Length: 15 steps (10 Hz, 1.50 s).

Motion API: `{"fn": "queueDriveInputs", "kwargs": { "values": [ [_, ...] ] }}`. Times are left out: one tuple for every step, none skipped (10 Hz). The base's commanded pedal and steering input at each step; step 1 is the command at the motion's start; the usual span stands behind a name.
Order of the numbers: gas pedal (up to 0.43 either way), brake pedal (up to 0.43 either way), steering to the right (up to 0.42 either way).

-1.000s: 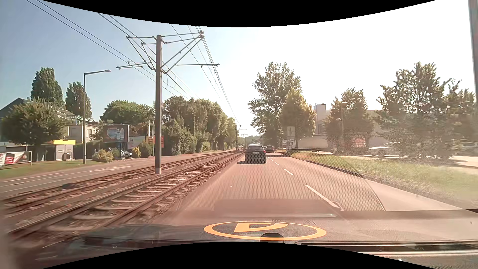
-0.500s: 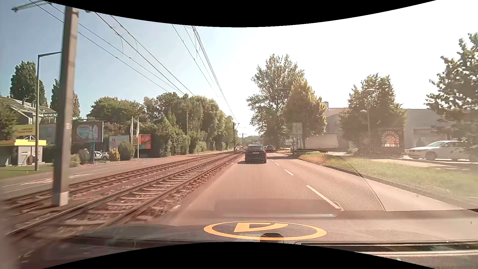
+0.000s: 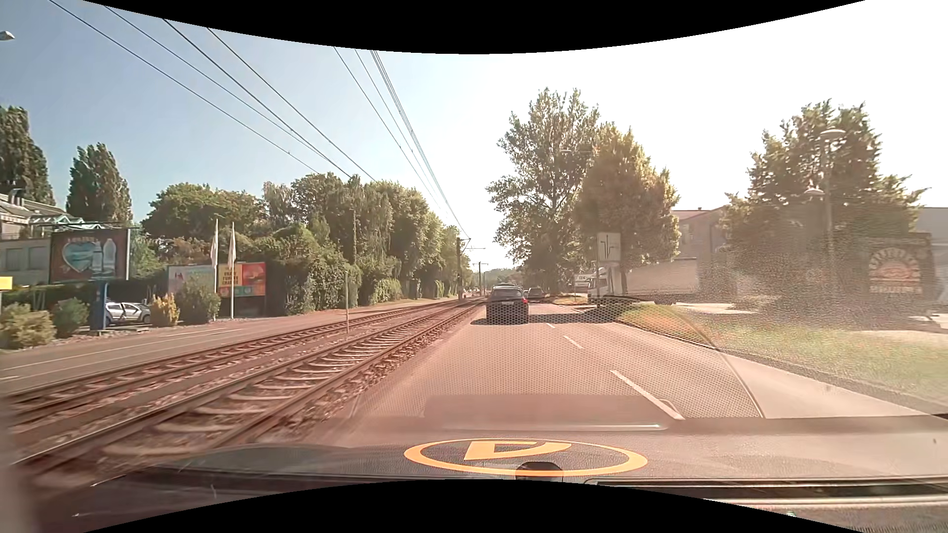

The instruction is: Follow the waypoints while adhering to traffic rules and regulations

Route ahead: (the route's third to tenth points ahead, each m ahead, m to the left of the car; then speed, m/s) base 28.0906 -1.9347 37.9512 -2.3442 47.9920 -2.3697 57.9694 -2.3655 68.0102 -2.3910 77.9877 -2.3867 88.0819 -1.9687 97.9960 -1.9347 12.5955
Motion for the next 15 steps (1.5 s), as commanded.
{"fn": "queueDriveInputs", "kwargs": {
  "values": [
    [0.169, 0.000, -0.001],
    [0.150, 0.000, -0.001],
    [0.150, 0.000, -0.001],
    [0.138, 0.000, -0.001],
    [0.138, 0.000, -0.001],
    [0.130, 0.000, -0.001],
    [0.130, 0.000, -0.001],
    [0.118, 0.000, 0.000],
    [0.079, 0.000, -0.001],
    [0.059, 0.000, -0.001],
    [0.039, 0.000, -0.001],
    [0.028, 0.000, -0.001],
    [0.020, 0.000, -0.001],
    [0.020, 0.000, -0.001],
    [0.020, 0.000, 0.000]
  ]
}}
